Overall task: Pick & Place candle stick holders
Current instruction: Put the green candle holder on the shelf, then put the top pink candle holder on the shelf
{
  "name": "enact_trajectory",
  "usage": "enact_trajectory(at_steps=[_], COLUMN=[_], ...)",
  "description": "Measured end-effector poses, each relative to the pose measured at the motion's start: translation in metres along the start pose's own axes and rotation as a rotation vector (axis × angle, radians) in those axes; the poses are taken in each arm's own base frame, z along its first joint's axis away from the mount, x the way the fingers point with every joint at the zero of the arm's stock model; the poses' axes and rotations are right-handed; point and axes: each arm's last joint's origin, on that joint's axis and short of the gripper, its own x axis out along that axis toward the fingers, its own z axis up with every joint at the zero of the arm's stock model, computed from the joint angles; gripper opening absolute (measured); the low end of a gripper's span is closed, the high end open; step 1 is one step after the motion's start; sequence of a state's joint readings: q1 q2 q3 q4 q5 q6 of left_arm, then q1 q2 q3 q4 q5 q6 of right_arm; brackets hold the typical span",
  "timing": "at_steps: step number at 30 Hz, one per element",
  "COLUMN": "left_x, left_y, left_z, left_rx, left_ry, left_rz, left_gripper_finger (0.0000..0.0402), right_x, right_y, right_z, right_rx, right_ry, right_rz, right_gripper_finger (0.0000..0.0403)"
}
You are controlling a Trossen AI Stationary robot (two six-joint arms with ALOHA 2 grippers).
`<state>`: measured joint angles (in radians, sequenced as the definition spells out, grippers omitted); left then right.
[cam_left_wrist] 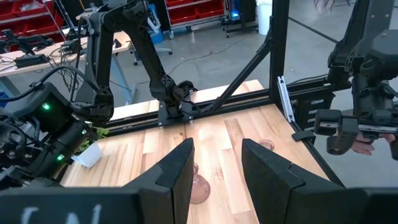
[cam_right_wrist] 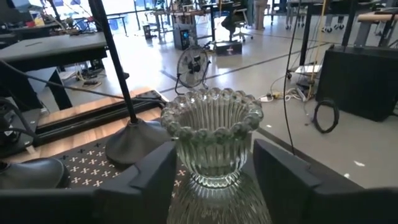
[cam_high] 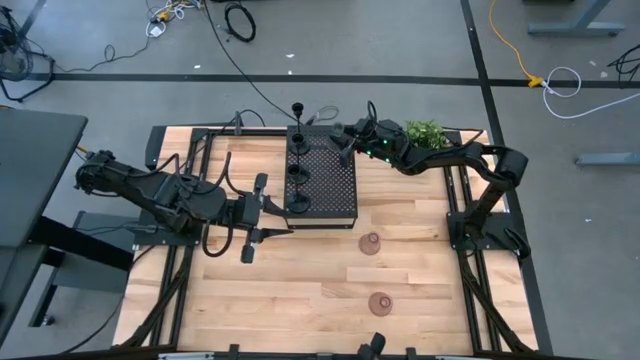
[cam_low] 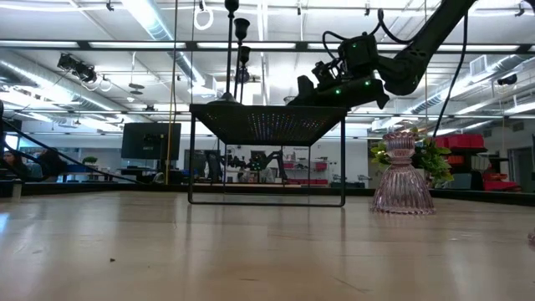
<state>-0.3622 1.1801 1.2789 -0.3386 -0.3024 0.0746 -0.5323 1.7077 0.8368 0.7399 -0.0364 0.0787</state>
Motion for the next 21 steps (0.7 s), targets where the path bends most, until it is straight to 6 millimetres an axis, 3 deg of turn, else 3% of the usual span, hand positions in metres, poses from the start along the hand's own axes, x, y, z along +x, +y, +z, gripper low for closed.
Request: enact_trajectory(at_steps=[13,21], left_x=[0.0000,0.0000], left_y=[0.0000,0.0000], left_z=[0.0000,0.0000], left_rx=[-0.002,-0.002], left_ry=[0.000,0.000], left_rz=[0.000,0.000], left_gripper_finger=[0.0138,0.0138], right_x=[0.0000,0.0000], right_y=[0.0009,0.0024], right_z=[0.0019,0.0018], right_rx=[0.040,0.042], right_ry=[-0.021,-0.020], right_rz=[0.007,0.014], right_gripper_finger=[0.0241,0.0309])
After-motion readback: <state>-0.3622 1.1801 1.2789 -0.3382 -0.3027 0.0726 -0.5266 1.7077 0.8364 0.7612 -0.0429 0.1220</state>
